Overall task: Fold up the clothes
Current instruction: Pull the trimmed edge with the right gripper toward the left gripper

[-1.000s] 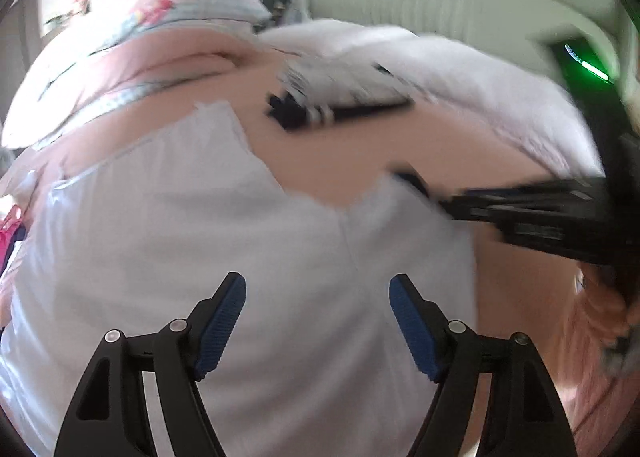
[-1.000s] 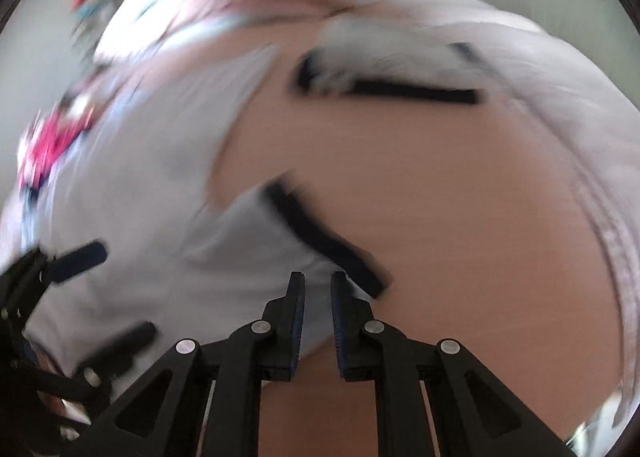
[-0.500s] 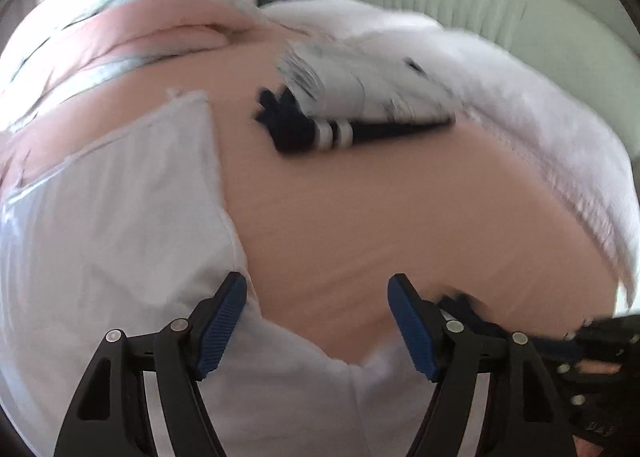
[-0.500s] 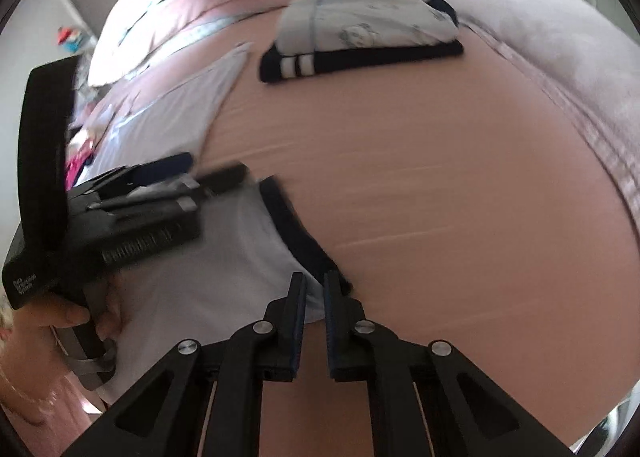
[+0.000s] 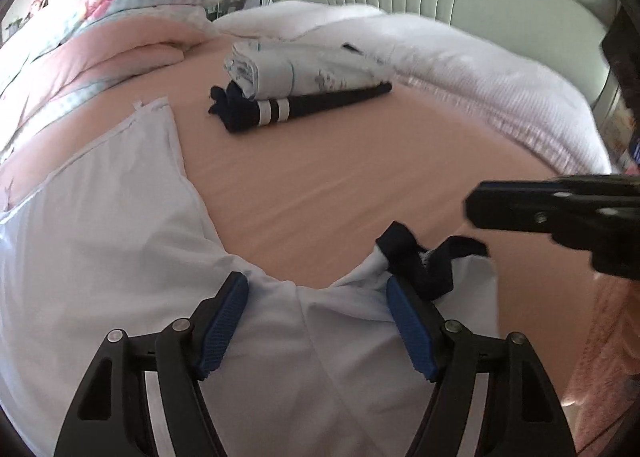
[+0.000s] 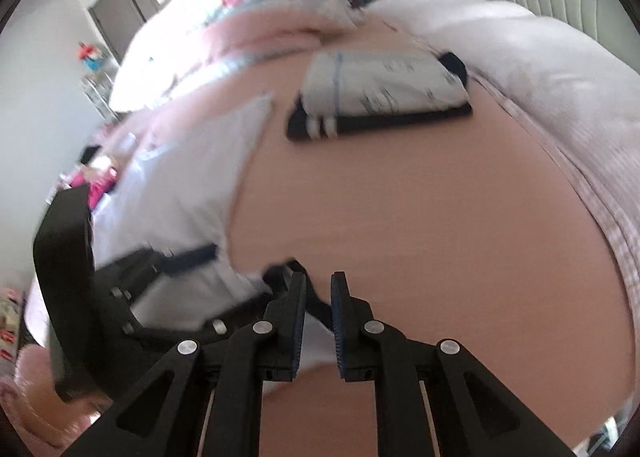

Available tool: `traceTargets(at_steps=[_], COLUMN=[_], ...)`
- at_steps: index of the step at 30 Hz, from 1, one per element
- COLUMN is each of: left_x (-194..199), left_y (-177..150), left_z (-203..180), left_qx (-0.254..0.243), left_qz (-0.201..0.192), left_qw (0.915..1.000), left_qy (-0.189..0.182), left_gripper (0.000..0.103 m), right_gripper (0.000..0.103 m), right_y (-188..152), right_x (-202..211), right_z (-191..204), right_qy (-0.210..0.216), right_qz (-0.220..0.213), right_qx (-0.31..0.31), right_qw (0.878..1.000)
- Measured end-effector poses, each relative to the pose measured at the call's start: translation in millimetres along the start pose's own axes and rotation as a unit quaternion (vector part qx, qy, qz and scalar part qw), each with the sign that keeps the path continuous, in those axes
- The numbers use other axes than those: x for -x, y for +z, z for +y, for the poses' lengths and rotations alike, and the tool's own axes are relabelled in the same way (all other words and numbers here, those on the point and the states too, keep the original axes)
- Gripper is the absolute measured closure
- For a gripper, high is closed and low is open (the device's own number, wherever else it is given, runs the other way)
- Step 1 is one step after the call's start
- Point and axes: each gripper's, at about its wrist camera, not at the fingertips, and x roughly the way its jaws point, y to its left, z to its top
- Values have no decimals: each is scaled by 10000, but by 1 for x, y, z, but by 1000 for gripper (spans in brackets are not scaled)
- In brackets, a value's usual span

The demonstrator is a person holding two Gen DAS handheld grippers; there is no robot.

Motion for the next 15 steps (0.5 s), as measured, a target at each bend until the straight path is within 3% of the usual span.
traceTargets(at_steps=[10,15], left_x=[1,5], left_y=[-7,-9], left_z=[-2,1], left_qx=[-168,-96], left_qz=[107,53], left_qw=[9995,9997], left_qy=[251,236], left_gripper=[33,33], right_gripper=[88,86], right_y=[3,12], right_x=[-36,-64], right_z=[19,36], right_qy=[77,116], right_qz=[664,1314], right_qx=[455,1527], right_qw=[9967,9794])
